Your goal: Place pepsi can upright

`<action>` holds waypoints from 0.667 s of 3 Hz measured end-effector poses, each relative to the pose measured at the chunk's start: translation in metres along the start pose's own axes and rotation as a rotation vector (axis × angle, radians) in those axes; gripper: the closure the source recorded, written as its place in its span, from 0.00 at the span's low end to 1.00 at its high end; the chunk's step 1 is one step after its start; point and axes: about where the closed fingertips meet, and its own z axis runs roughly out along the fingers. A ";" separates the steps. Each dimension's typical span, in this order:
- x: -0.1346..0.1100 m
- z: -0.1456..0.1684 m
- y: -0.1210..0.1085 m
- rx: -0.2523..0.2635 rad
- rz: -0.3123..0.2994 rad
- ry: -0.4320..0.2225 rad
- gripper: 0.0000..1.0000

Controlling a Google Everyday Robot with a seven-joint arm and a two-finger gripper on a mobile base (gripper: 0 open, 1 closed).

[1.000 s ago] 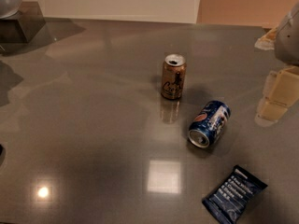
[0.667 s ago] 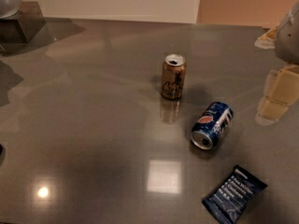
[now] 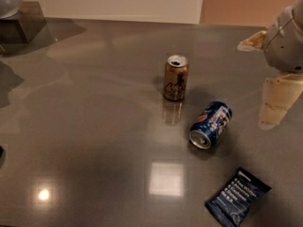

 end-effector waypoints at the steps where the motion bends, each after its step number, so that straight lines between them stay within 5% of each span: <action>1: -0.007 0.024 0.004 -0.035 -0.164 -0.026 0.00; 2: -0.014 0.050 0.015 -0.098 -0.336 -0.065 0.00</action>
Offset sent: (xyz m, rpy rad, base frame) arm -0.0081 0.0346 -0.0816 -0.0511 0.0807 0.5905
